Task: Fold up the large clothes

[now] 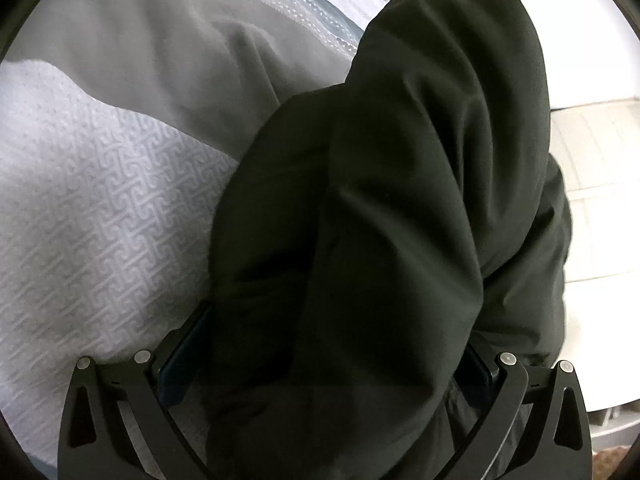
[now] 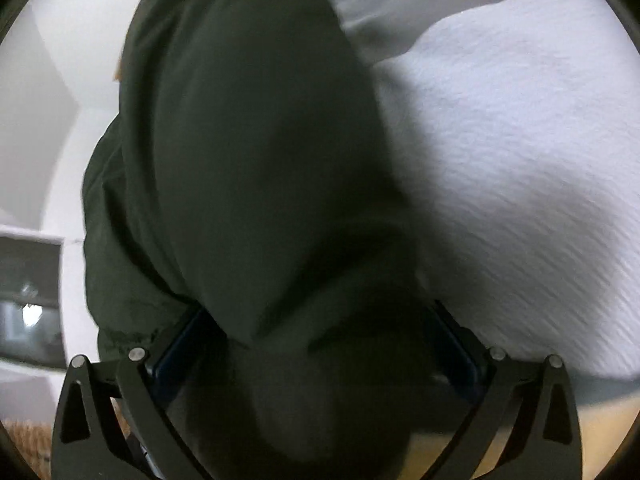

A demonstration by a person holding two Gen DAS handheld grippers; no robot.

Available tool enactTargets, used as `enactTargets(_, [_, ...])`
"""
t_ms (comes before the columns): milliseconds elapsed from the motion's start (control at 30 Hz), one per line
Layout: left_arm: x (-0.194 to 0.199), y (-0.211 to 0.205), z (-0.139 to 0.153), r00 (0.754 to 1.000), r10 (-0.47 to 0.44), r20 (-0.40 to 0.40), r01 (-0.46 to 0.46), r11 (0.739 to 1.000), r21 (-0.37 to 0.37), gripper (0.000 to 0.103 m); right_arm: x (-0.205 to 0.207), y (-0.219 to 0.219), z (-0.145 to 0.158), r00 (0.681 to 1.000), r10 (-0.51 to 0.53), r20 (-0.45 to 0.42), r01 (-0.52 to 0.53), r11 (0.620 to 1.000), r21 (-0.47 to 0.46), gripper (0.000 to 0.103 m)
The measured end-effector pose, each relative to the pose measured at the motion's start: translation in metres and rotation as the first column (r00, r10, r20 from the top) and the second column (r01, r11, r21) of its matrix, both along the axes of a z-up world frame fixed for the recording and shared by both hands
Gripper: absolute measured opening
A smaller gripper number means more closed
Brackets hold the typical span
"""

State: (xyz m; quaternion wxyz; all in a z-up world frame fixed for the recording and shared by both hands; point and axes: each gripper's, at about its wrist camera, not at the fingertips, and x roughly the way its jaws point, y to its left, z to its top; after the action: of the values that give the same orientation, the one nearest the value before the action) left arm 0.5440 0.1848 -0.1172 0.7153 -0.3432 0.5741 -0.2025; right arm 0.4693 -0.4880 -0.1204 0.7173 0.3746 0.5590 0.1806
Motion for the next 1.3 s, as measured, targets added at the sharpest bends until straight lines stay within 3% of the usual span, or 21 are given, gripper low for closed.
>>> enactTargets(167, [-0.003, -0.025, 0.003, 0.998, -0.062, 0.029, 0.065, 0.991, -0.121, 0.102, 0.021, 0.030, -0.003, 0.990, 0.131, 0.045, -0.135, 0.985, 0.106, 0.103])
enactTargets(300, [0.002, -0.029, -0.006, 1.000, -0.012, 0.022, 0.016, 0.978, -0.210, 0.102, 0.027, 0.032, -0.014, 0.987, 0.152, 0.048, -0.157, 0.979, 0.133, 0.103])
enactTargets(567, [-0.002, -0.046, -0.006, 1.000, 0.022, 0.014, -0.019, 0.981, -0.194, 0.102, 0.026, 0.036, -0.015, 0.994, 0.093, 0.057, -0.098, 0.991, 0.094, 0.103])
enactTargets(767, [-0.006, -0.056, 0.001, 0.998, 0.027, 0.049, -0.018, 0.984, -0.176, 0.076, 0.030, 0.037, -0.019, 0.996, 0.054, 0.077, -0.064, 0.989, 0.134, 0.103])
enactTargets(933, [-0.019, -0.062, -0.004, 0.994, 0.023, 0.103, -0.001, 0.979, -0.205, 0.072, 0.030, 0.034, -0.022, 0.990, 0.072, 0.124, -0.090, 0.985, 0.146, 0.103])
enactTargets(1033, [-0.025, -0.062, -0.004, 0.987, 0.023, 0.158, 0.016, 0.971, -0.238, 0.062, 0.027, 0.033, -0.021, 0.983, 0.071, 0.167, -0.096, 0.984, 0.152, 0.102])
enactTargets(1067, [-0.028, -0.062, -0.004, 0.984, 0.030, 0.176, 0.016, 0.967, -0.256, 0.055, 0.026, 0.033, -0.021, 0.981, 0.067, 0.181, -0.096, 0.983, 0.157, 0.099])
enactTargets(1133, [-0.035, -0.058, -0.001, 0.979, 0.044, 0.197, 0.012, 0.961, -0.276, 0.045, 0.025, 0.032, -0.022, 0.977, 0.041, 0.208, -0.085, 0.974, 0.209, 0.082])
enactTargets(1200, [-0.042, -0.061, 0.007, 0.975, 0.063, 0.211, 0.001, 0.957, -0.291, 0.035, 0.025, 0.033, -0.021, 0.974, 0.009, 0.224, -0.071, 0.959, 0.273, 0.049])
enactTargets(1300, [-0.048, -0.071, 0.028, 0.968, 0.054, 0.245, 0.023, 0.954, -0.300, 0.030, 0.027, 0.044, -0.003, 0.963, 0.022, 0.269, -0.094, 0.962, 0.257, 0.033])
